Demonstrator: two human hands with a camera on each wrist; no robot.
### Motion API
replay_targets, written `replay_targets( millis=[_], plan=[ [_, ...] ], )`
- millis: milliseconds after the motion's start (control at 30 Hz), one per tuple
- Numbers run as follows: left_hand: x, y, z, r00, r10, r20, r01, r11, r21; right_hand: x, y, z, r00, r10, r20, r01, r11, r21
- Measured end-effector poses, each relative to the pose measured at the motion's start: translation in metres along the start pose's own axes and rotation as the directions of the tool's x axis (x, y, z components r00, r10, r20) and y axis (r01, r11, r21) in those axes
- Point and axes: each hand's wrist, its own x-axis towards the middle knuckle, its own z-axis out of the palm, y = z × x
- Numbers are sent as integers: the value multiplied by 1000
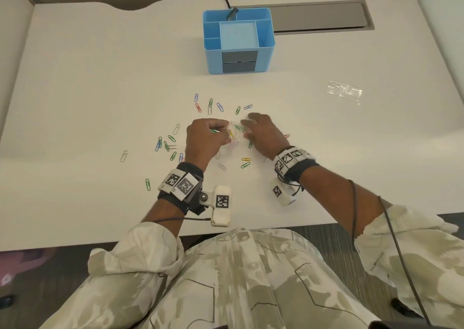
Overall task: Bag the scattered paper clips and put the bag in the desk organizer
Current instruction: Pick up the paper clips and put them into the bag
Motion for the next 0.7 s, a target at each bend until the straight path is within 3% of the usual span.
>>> replay_targets(
  millis=[167, 267, 333, 433, 500, 600, 700],
  plan=[
    [2, -2, -3, 1000, -1, 4, 1, 1000, 4, -13, 0, 2, 997, -64, -48, 59, 992, -113],
    [2, -2, -4, 1000, -3, 14, 3, 1000, -4, -16, -1, -11, 998, 52, -36, -53, 999, -4],
    [3, -2, -4, 1000, -7, 16, 7, 1000, 3, -18, -1, -22, 983, 178, -52, -165, 967, 195],
    [5, -2, -2, 1000, -21, 19, 20, 1000, 21, -22, -2, -41, 940, 340, -25, -281, 813, 511],
    [6, -2, 1, 999, -32, 22, 31, 999, 31, -23, -7, -55, 923, 383, 39, -308, 674, 671],
    [8, -1, 6, 999, -35, 31, 34, 998, 51, -24, -18, -77, 929, 356, 99, -267, 462, 846],
    [9, 0, 13, 999, -29, 42, 27, 998, 61, -24, -29, -92, 945, 302, 124, -235, 368, 900]
  ],
)
